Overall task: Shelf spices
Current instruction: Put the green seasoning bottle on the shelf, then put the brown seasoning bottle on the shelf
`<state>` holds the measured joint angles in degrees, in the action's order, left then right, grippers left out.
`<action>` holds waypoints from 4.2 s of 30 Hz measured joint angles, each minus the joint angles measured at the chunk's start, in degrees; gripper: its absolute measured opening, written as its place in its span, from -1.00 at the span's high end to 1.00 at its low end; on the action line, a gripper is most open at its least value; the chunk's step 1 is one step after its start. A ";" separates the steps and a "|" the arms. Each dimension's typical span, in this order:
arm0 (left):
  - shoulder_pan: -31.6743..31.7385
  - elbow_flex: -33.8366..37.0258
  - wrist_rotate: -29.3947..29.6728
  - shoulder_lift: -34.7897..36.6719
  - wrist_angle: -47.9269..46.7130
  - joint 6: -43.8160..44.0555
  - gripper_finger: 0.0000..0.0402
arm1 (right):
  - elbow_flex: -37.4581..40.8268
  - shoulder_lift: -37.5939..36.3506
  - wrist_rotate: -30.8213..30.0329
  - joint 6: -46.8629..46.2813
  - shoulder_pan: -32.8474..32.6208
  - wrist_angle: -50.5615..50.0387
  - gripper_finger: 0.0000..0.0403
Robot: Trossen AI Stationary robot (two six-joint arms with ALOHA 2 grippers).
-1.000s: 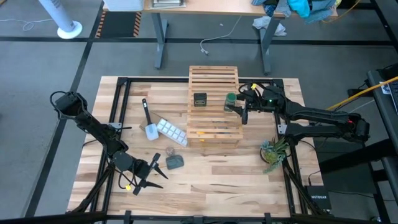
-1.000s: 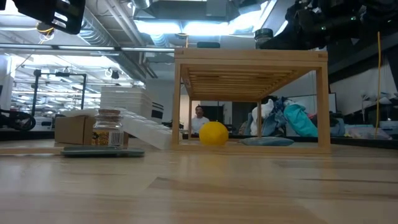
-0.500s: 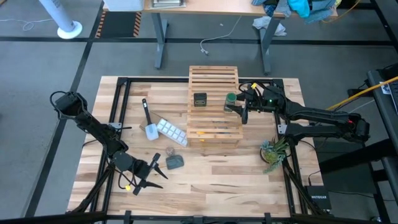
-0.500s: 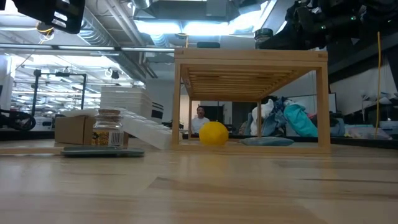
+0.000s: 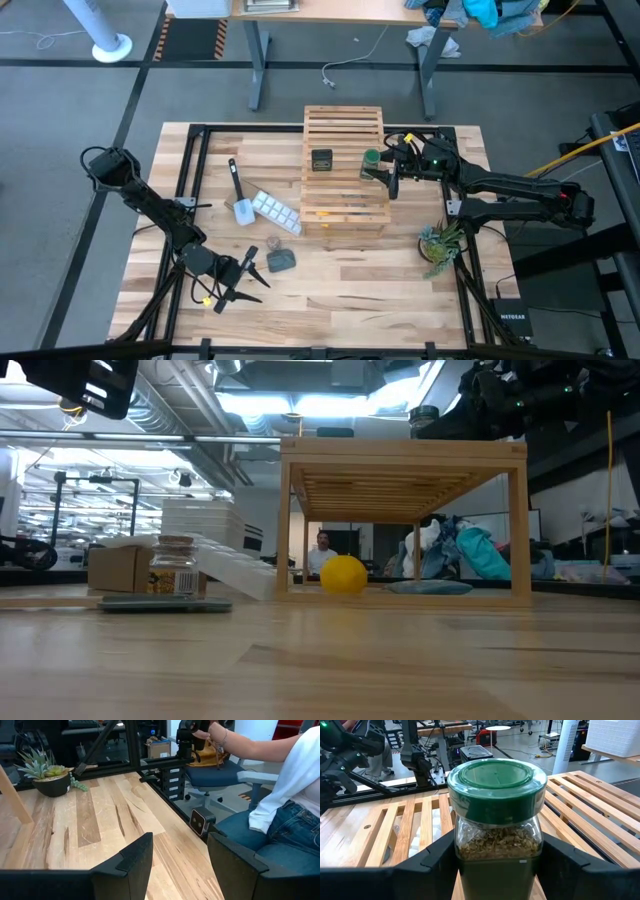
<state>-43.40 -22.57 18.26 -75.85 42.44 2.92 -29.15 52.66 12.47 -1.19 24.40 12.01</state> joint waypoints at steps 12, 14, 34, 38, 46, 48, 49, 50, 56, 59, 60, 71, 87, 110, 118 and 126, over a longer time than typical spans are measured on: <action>12.39 0.00 0.02 0.00 0.24 -4.72 0.09 | 0.00 0.02 0.00 0.01 0.00 -0.09 -0.13; 15.63 0.00 0.08 0.00 0.24 -6.95 0.09 | 0.00 0.04 0.00 0.09 0.00 -0.09 -0.13; 24.38 0.00 -0.02 0.00 0.00 -6.84 0.09 | 0.00 0.04 0.00 0.13 0.00 -0.11 -0.13; 24.37 0.00 -0.02 0.00 -0.01 -6.49 0.09 | 0.00 0.04 0.00 0.15 0.00 -0.13 -0.13; 24.37 0.00 -0.02 0.00 -0.02 -6.83 0.09 | 0.00 0.04 0.00 0.13 0.00 -0.13 -0.13; 24.37 0.00 -0.02 0.00 -0.03 -6.56 0.09 | 0.00 0.04 0.00 0.13 0.00 -0.11 -0.13; 24.37 0.00 -0.02 0.00 -0.02 -6.36 0.09 | 0.00 0.04 0.00 0.13 0.00 -0.11 -0.13; 24.37 0.00 -0.02 0.00 -0.03 -6.29 0.09 | 0.00 0.04 0.07 0.13 0.00 -0.07 -0.13; 24.37 0.00 -0.02 0.00 -0.04 -6.84 0.09 | 0.00 0.04 2.92 0.15 0.00 0.59 -0.13; 24.37 0.00 -0.02 0.00 -0.05 -6.31 0.09 | 0.00 0.04 3.21 0.15 0.00 0.59 -0.13; 24.37 0.00 -0.02 0.00 -0.05 -6.28 0.09 | 0.00 0.04 3.21 0.14 0.00 0.57 -0.13; 24.37 0.00 -0.02 0.00 -0.07 -6.27 0.09 | 0.00 0.04 3.23 0.13 0.00 0.57 -0.55; 24.37 0.00 -0.02 0.02 -0.42 -6.59 0.09 | 0.00 -1.67 13.76 -3.06 0.00 8.55 -0.77; 24.35 -0.02 -0.02 0.07 -16.84 -5.92 0.09 | 0.00 -21.27 23.47 -3.06 0.00 0.49 -0.78; 24.33 0.00 -0.01 0.00 -23.39 -5.91 0.09 | 0.00 -25.23 30.51 -7.50 -0.04 -8.08 -0.78; 24.28 -0.02 0.00 0.02 -27.03 -5.88 0.09 | 0.00 -28.97 32.83 -7.43 -0.07 -14.15 -0.78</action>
<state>-19.11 -22.59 18.26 -75.83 15.40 -2.96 -29.15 23.69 45.30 -8.62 24.34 -2.14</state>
